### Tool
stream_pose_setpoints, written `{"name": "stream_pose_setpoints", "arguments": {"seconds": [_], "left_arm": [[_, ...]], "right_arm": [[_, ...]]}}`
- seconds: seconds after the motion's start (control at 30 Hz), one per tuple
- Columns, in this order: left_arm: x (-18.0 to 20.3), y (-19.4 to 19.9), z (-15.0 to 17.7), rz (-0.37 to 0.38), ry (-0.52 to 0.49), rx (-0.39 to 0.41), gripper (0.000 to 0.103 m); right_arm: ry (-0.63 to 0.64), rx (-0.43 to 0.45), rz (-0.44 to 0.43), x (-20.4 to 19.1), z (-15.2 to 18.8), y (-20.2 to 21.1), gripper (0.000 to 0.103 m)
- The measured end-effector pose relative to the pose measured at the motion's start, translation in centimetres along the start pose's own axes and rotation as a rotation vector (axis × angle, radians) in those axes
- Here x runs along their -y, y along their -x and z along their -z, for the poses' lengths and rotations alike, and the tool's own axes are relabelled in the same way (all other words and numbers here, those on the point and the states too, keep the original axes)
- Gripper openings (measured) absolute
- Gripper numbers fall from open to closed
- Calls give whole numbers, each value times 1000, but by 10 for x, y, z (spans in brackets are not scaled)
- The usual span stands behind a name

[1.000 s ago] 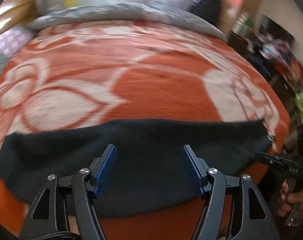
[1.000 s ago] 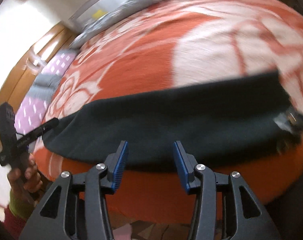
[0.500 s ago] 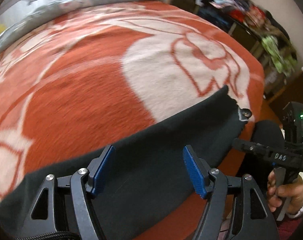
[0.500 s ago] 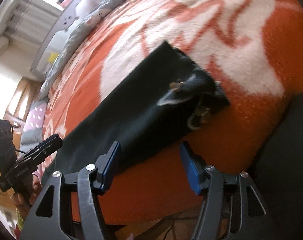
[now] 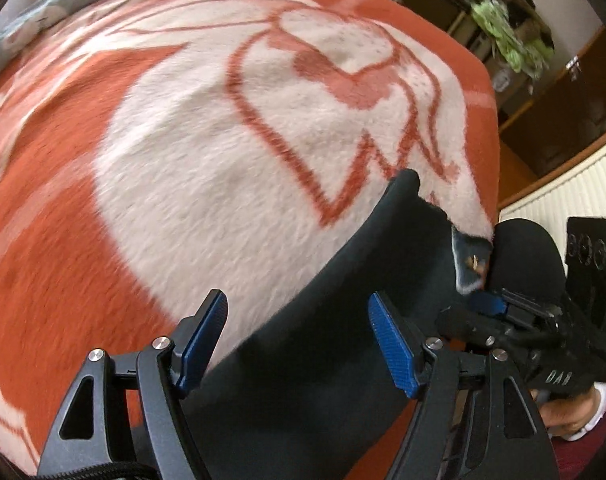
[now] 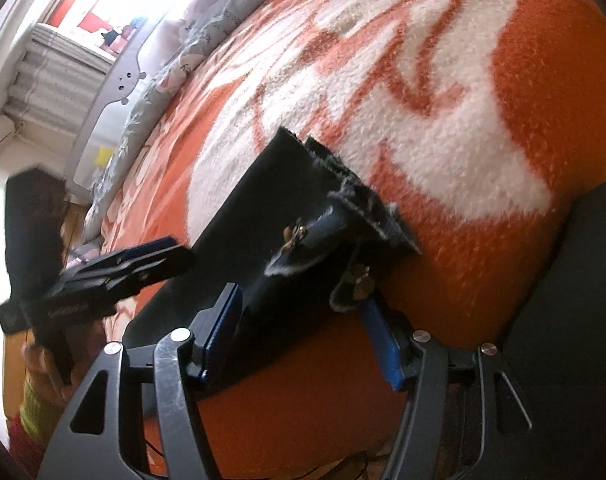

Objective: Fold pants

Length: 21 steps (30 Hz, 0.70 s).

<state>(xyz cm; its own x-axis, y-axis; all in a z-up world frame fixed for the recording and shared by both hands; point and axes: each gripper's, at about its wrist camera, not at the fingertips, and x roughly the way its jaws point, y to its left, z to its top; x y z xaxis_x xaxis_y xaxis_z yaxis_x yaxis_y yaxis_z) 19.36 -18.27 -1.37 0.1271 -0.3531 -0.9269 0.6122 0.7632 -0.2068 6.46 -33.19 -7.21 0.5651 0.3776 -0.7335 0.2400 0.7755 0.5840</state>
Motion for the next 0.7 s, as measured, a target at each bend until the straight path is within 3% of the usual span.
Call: {"name": "stream_pose_setpoints", "arguments": {"seconds": [0.07, 0.33, 0.5, 0.53, 0.57, 0.6, 0.7], "left_arm": [[5, -8, -10, 6, -14, -12, 74], [39, -46, -39, 59, -114, -93, 69], [53, -60, -51, 95, -143, -97, 66], [53, -60, -52, 113, -145, -89, 52], [54, -58, -51, 151, -149, -82, 31], [55, -56, -51, 175, -148, -72, 21], [55, -48, -47, 178, -152, -38, 12]], "right_arm": [[14, 11, 8, 1, -1, 1, 15], [33, 25, -22, 13, -5, 14, 12], [26, 14, -23, 15, -2, 14, 12], [29, 14, -23, 15, -2, 13, 12], [29, 14, -25, 16, -2, 13, 12], [27, 15, -30, 13, -4, 11, 12], [31, 26, -58, 12, -3, 15, 12]]}}
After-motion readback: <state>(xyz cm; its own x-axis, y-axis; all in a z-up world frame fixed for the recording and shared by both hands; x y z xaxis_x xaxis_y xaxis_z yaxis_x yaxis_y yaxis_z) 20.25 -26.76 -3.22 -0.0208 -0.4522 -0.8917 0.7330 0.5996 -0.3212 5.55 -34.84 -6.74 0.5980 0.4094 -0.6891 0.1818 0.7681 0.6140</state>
